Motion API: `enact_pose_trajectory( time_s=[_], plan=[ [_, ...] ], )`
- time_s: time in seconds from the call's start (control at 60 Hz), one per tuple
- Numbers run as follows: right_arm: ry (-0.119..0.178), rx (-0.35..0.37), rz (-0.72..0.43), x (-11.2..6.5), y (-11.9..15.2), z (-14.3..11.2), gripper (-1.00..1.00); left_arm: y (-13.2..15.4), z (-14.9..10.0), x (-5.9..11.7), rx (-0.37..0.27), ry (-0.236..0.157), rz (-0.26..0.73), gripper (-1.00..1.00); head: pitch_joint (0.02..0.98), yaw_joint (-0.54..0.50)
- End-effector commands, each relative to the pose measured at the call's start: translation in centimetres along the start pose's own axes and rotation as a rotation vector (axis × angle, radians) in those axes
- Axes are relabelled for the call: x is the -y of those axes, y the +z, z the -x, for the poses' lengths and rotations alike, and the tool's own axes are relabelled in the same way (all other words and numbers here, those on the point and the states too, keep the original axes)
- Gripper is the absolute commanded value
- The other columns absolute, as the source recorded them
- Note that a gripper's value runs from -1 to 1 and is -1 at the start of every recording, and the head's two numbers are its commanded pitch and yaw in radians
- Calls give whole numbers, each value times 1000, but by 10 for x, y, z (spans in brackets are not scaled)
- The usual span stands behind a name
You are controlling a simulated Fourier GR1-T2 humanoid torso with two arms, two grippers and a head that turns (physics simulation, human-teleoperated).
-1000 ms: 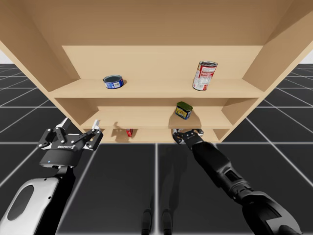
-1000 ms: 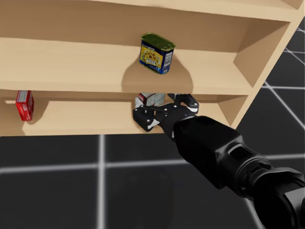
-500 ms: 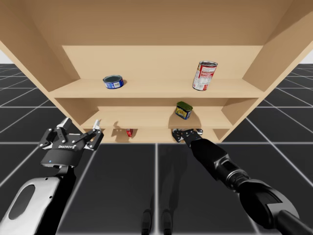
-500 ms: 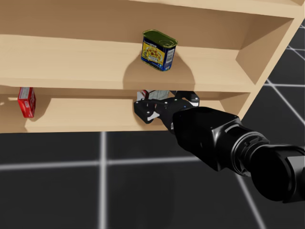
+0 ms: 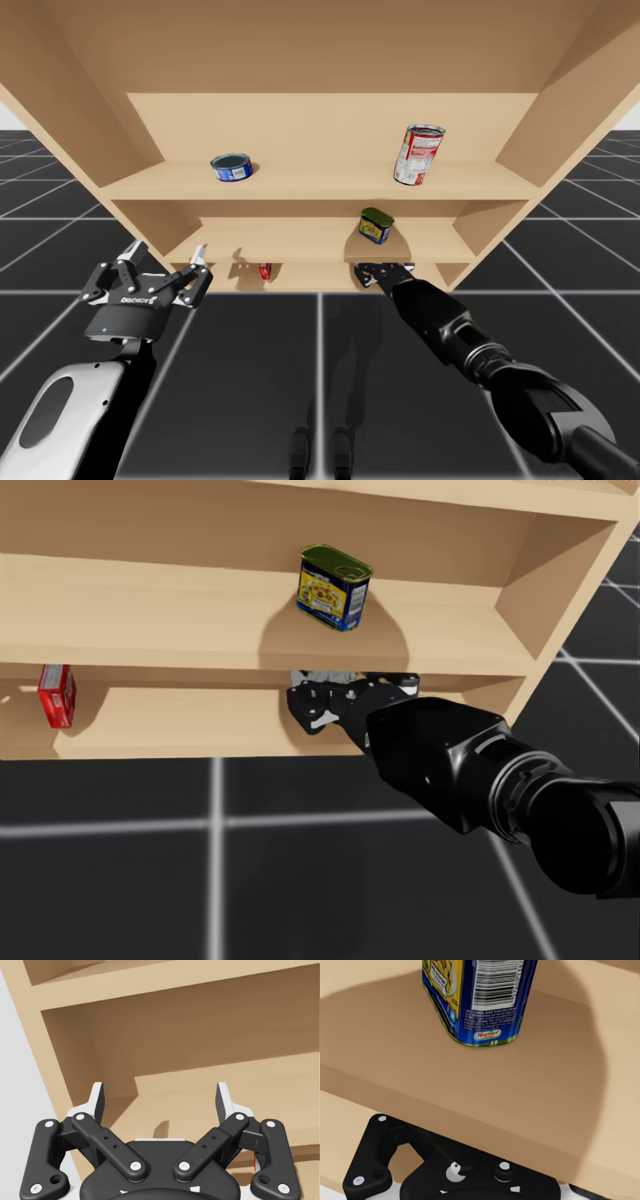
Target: Look through the shelves, find the pudding box, and take it.
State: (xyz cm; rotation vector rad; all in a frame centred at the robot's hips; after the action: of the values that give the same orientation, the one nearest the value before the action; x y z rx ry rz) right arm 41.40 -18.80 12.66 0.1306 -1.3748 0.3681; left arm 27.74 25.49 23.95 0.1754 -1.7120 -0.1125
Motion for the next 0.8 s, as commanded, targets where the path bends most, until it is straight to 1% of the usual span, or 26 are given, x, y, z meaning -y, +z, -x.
enact_pose_trajectory(
  time_s=[0.017, 0.067, 0.083, 0.133, 0.167, 0.2, 0.233, 0.267, 0.317, 0.333, 0.4, 0.5, 0.533, 0.633, 0.733, 0.8],
  plan=[
    [45, -11, 87, 14, -25, 23, 1000, -1, -1, 2, 3, 0, 5, -1000, 775, -213],
    [43, -7, 91, 15, -20, 22, 1000, 0, -1, 2, 4, 1, 4, -1000, 775, -213],
    [38, -2, 90, 15, -17, 21, 1000, 0, -1, 2, 4, 1, 4, -1000, 775, -212],
    [45, 14, 96, 16, -9, 20, 1000, 0, -1, 2, 5, 0, 4, -1000, 774, -212],
    [46, 29, 97, 16, 0, 17, 1000, 0, -1, 2, 6, 0, 3, -1000, 773, -213],
    [39, 42, 101, 16, 7, 15, 1000, 0, -1, 3, 7, 0, 3, -1000, 772, -213],
    [43, 50, 104, 16, 13, 13, 1000, 0, -1, 3, 7, 0, 3, -1000, 771, -213],
    [37, 62, 102, 15, 23, 11, 1000, 1, -1, 2, 8, 1, 2, -1000, 770, -214],
    [44, 72, 109, 15, 30, 10, 1000, 1, -2, 3, 9, 1, 2, -1000, 769, -215],
    [43, 79, 110, 15, 38, 9, 1000, 1, -2, 3, 10, 1, 1, -1000, 768, -215],
    [36, 91, 112, 14, 50, 7, 1000, 1, -2, 3, 11, 2, 1, -1000, 766, -216],
    [35, 106, 114, 12, 67, 9, 1000, 1, -2, 2, 11, 3, 1, -1000, 764, -215],
    [28, 111, 113, 10, 75, 10, 1000, 2, -3, 2, 12, 3, 1, -1000, 762, -215],
    [28, 129, 116, 6, 92, 11, 1000, 2, -3, 2, 13, 3, 2, -1000, 760, -217],
    [17, 147, 113, 1, 108, 9, 1000, 2, -3, 2, 15, 3, 2, -1000, 759, -217],
    [4, 160, 106, -2, 122, 6, 1000, 2, -3, 2, 16, 4, 2, -1000, 758, -217]
  ],
)
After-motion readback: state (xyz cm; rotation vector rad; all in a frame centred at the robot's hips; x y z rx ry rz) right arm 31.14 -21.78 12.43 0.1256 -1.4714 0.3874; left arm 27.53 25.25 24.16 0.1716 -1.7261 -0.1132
